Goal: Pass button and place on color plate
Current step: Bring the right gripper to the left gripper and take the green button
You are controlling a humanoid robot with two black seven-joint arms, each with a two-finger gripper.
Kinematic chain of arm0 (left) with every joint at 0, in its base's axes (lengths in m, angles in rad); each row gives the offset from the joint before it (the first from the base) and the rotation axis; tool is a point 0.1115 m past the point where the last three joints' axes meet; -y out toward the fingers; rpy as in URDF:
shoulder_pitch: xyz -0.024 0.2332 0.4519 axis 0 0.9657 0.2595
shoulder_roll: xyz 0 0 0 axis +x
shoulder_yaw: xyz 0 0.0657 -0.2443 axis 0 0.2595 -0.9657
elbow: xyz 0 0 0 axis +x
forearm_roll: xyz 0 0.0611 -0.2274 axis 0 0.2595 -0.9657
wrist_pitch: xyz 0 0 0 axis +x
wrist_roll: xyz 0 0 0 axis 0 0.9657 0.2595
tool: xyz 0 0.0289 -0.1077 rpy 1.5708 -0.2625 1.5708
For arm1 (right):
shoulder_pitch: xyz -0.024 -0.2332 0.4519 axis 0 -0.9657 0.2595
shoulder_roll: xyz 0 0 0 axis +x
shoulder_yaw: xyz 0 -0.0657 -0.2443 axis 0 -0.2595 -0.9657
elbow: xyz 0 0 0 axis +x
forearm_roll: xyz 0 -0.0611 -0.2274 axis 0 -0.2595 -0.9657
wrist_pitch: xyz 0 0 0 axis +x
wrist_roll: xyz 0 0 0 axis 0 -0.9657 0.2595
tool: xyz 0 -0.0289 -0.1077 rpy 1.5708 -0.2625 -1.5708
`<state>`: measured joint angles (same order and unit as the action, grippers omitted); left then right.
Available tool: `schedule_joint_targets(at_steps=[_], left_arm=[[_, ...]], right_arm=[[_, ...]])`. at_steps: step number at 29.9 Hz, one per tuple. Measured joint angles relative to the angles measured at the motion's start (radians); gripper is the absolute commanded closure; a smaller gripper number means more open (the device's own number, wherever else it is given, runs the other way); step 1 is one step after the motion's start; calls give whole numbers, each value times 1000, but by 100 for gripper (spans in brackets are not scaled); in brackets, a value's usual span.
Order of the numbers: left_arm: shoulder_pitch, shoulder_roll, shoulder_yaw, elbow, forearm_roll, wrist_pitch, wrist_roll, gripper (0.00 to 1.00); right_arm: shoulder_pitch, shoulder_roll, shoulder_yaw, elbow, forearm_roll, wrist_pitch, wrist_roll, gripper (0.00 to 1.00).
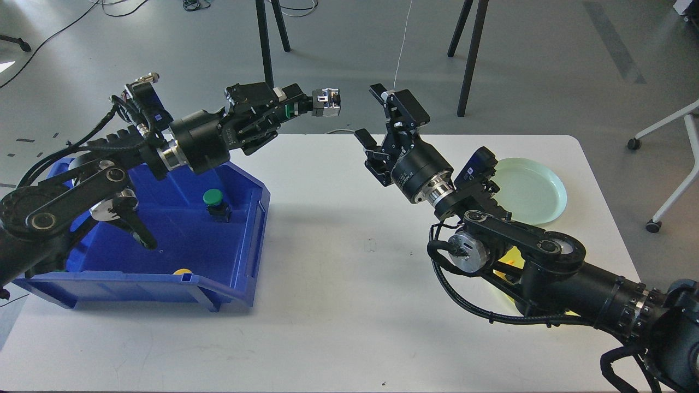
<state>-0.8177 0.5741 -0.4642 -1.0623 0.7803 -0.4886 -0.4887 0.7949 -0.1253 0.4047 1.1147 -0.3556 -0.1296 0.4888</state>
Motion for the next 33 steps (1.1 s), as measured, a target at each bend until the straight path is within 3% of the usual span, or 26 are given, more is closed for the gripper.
schedule_joint_targets(at_steps=[23, 33], left_arm=[[0, 0, -1, 17, -21, 0, 0, 87], [0, 0, -1, 18, -21, 0, 0, 87]], right_arm=[[92, 124, -17, -69, 6, 2, 0, 4], [91, 125, -17, -72, 9, 3, 0, 14]])
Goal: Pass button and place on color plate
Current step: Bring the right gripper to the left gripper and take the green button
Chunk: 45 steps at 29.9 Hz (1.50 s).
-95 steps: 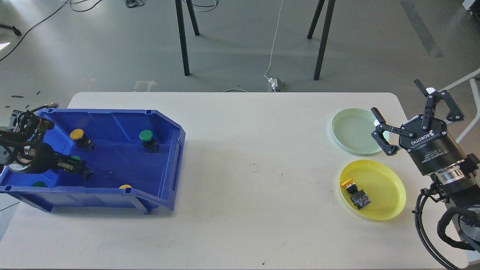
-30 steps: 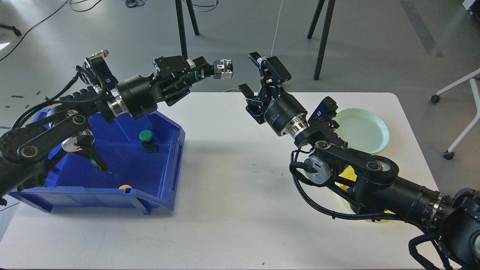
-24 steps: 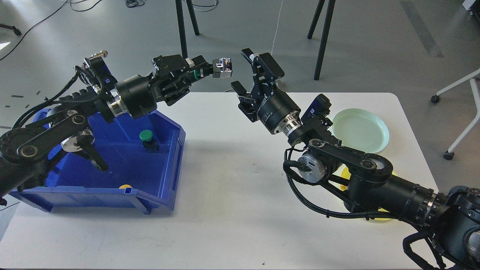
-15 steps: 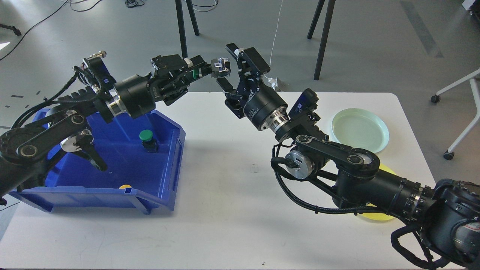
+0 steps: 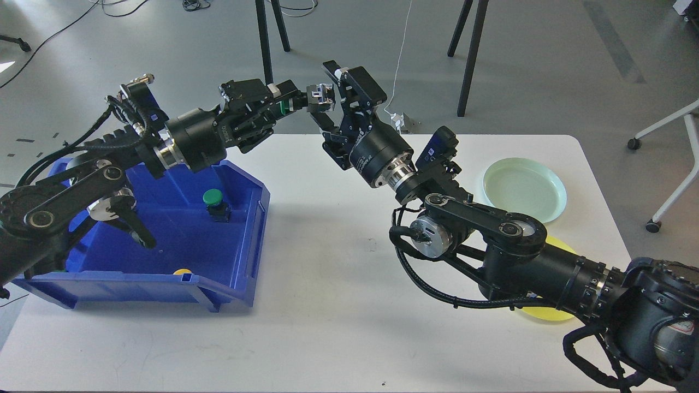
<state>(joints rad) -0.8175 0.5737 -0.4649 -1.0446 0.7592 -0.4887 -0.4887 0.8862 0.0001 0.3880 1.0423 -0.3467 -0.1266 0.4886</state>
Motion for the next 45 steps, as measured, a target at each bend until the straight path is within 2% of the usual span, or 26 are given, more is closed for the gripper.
schedule_joint_targets(at_steps=[5, 10, 25, 27, 28, 30, 31, 37, 45], left_arm=[[0, 0, -1, 0, 0, 0, 0, 87], [1, 0, -2, 2, 0, 0, 0, 87], [1, 0, -4, 12, -4, 0, -1, 85], [2, 0, -3, 12, -4, 0, -1, 77], [2, 0, -3, 12, -3, 0, -1, 68], [3, -1, -3, 12, -3, 0, -1, 31], [3, -1, -4, 12, -3, 0, -1, 18], [5, -13, -4, 25, -69, 0, 2, 9], [12, -15, -8, 37, -92, 0, 0, 8]], right_arm=[[1, 0, -1, -5, 0, 0, 0, 19], [5, 0, -4, -10, 0, 5, 0, 31], [20, -1, -39, -11, -7, 17, 0, 78], [21, 0, -40, -11, -7, 17, 0, 81], [21, 0, -40, -11, -7, 17, 0, 82], [21, 0, -40, -10, -7, 17, 0, 82], [21, 0, -40, -10, -7, 17, 0, 82], [16, 1, -40, -4, -7, 20, 1, 82], [-3, -11, -37, 8, -4, 14, 1, 83]])
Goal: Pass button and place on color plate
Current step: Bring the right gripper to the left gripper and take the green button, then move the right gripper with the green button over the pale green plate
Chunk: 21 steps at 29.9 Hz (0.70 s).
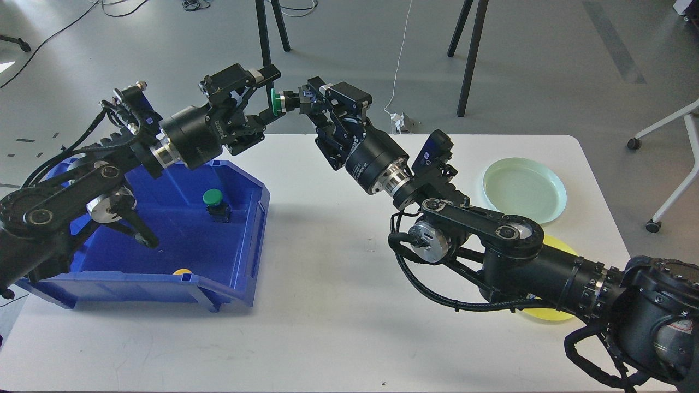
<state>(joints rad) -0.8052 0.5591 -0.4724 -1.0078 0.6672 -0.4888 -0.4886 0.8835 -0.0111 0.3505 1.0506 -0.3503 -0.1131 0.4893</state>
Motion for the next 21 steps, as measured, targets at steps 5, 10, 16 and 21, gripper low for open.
schedule_joint_targets(at_steps=[5, 10, 16, 21], left_arm=[[3, -1, -1, 1, -1, 0, 0, 8], [7, -1, -3, 2, -2, 0, 0, 8], [8, -1, -3, 3, -2, 0, 0, 8], [9, -2, -3, 6, -3, 0, 0, 7]], right_arm=[[-56, -137, 37, 52, -1, -30, -1, 83], [-147, -355, 81, 112, -8, -170, -1, 83], [-245, -507, 70, 100, -45, -361, -1, 83], [-292, -486, -14, -87, -106, -375, -1, 83]])
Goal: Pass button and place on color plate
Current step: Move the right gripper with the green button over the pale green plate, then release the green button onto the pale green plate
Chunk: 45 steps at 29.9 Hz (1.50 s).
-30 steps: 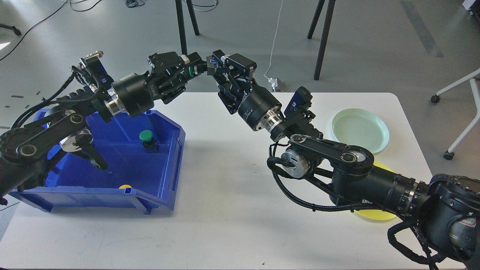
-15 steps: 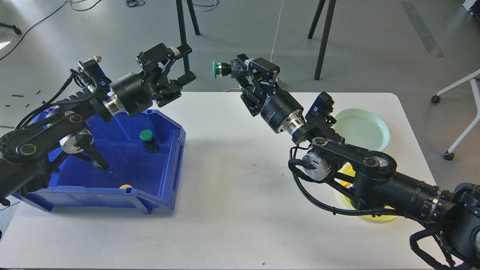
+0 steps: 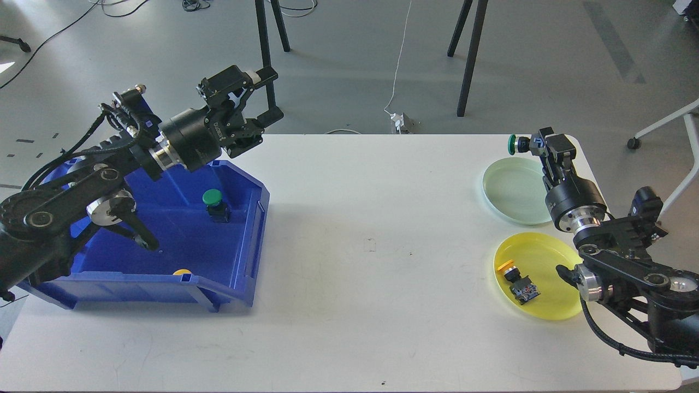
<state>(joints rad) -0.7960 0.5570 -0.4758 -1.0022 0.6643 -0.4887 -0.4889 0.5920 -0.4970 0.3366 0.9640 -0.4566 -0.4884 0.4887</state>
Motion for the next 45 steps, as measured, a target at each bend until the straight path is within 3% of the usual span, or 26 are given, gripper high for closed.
schedule_joint_targets(at_steps=[7, 13, 16, 23, 27, 39, 42, 45], left_arm=[[0, 0, 0, 1, 0, 0, 0, 7], [0, 0, 0, 1, 0, 0, 0, 7], [0, -1, 0, 2, 0, 0, 0, 7], [0, -1, 0, 2, 0, 0, 0, 7], [0, -1, 0, 2, 0, 0, 0, 7], [0, -4, 0, 2, 0, 0, 0, 7], [0, -5, 0, 2, 0, 0, 0, 7], [0, -5, 0, 2, 0, 0, 0, 6]], right_arm=[[0, 157, -60, -355, -5, 0, 0, 82], [18, 225, -62, -488, -1, 0, 0, 78], [25, 250, -62, -531, -1, 0, 0, 70], [26, 268, -62, -549, -1, 0, 0, 46], [26, 271, -62, -547, -1, 0, 0, 38], [27, 270, -59, -547, 3, 0, 0, 35], [31, 270, -53, -542, 3, 0, 0, 11], [53, 270, -43, -520, 6, 0, 0, 9]])
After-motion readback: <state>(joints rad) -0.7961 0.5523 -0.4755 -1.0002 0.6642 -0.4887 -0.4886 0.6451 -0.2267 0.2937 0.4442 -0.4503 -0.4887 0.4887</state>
